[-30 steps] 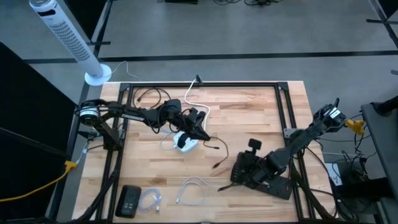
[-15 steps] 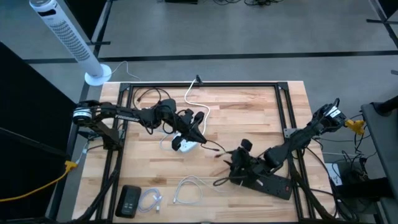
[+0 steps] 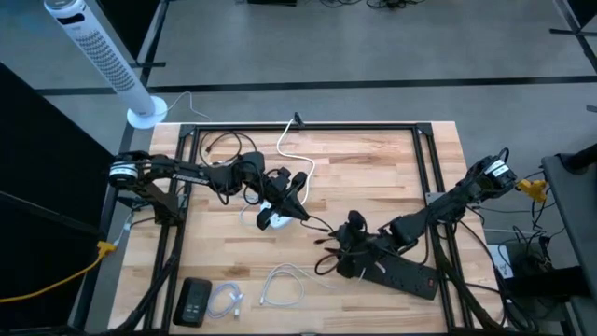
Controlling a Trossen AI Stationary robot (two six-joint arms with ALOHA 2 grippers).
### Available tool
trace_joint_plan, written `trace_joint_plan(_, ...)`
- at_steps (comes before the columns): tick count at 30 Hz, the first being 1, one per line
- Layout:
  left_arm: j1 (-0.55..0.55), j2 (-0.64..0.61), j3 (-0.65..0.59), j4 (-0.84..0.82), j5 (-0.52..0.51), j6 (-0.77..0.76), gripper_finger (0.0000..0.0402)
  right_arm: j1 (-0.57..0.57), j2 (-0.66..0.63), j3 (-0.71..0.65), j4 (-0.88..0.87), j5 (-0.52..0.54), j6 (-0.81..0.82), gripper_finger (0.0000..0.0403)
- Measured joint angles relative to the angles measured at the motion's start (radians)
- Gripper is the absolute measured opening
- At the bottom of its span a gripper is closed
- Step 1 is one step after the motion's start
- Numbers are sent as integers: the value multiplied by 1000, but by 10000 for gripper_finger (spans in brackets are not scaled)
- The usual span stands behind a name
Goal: Plug in charger cables
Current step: Insert the black charger cable into the black outlet
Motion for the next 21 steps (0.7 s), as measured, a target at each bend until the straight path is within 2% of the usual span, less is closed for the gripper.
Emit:
trace_joint_plan(12,-6,0,0,0,-2,11,0,-13,17,0,123,0,8,175)
trace_joint_plan(16,-6,0,0,0,-3,11,0,-15,54,0,124,-4,14,153)
trace_joint_plan(21,-6,1,0,-2,-3,12,0,-17,76,0,179,-9,11,106)
